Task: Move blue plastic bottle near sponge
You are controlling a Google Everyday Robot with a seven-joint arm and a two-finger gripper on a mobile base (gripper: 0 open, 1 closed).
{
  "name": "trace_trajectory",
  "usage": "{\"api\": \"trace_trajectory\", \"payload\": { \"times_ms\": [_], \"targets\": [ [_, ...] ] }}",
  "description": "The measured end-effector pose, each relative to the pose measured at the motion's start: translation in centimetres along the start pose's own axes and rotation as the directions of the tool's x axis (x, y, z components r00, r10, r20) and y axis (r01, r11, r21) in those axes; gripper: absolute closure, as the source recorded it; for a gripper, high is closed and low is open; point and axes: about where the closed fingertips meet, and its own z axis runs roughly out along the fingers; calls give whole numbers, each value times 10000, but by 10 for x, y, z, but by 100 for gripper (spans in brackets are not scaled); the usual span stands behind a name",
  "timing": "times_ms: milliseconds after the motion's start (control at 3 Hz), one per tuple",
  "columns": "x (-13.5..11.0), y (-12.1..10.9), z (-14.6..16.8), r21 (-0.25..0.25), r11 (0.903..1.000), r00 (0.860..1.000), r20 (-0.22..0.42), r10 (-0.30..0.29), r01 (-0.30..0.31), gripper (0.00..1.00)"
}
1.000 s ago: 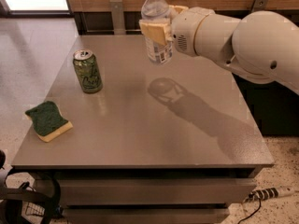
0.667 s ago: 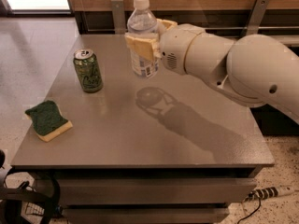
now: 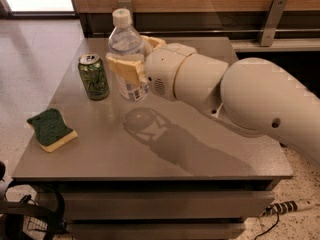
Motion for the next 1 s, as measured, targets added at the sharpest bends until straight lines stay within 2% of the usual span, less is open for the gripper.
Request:
{"api": "trace_trajectory", "payload": {
  "times_ms": [333, 667, 1000],
  "targets": [
    [33, 20, 23, -341, 9985, 9979, -505, 402, -419, 100],
    [51, 37, 38, -919, 9934, 9951, -785, 609, -681, 100],
    [61, 59, 46, -1539, 9837, 9916, -1031, 780, -933, 100]
  ]
}}
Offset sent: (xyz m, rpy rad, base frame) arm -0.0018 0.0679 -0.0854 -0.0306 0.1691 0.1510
